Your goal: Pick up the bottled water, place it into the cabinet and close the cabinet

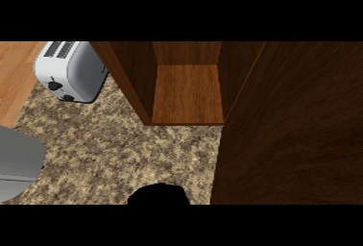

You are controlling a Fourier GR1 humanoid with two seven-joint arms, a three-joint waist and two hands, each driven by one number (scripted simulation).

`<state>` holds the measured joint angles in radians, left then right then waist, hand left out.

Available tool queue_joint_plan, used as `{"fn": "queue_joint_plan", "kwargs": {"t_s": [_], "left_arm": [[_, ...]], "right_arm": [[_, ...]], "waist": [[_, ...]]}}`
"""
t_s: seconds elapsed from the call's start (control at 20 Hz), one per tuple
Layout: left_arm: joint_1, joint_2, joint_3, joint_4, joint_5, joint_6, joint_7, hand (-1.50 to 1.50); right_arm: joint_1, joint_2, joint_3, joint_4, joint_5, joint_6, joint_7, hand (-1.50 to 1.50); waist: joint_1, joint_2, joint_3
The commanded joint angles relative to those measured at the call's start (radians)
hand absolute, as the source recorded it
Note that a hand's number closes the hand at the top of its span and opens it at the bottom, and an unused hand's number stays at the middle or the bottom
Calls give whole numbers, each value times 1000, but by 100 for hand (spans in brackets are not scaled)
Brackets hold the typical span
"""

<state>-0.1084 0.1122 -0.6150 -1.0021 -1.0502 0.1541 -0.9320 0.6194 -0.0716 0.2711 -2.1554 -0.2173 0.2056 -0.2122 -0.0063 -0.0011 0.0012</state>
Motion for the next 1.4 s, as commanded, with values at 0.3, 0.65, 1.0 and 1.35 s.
{"fn": "queue_joint_plan", "kwargs": {"t_s": [0.3,0.65,1.0,1.35], "left_arm": [[36,14,12,-9,-30,22,-71,150],[108,-107,182,48,263,-33,-134,150],[211,-111,421,57,843,-297,-86,150],[58,-112,659,119,1279,-633,201,150]], "right_arm": [[38,-50,-45,-5,-58,44,-47,-150],[1,-20,-23,-19,-30,-16,18,-150],[-3,0,-28,-27,-21,-32,-6,-150],[-7,-22,-11,-21,-13,-6,0,-150]], "waist": [[0,0,-1],[14,13,-4],[55,48,-24],[0,14,-3]]}}
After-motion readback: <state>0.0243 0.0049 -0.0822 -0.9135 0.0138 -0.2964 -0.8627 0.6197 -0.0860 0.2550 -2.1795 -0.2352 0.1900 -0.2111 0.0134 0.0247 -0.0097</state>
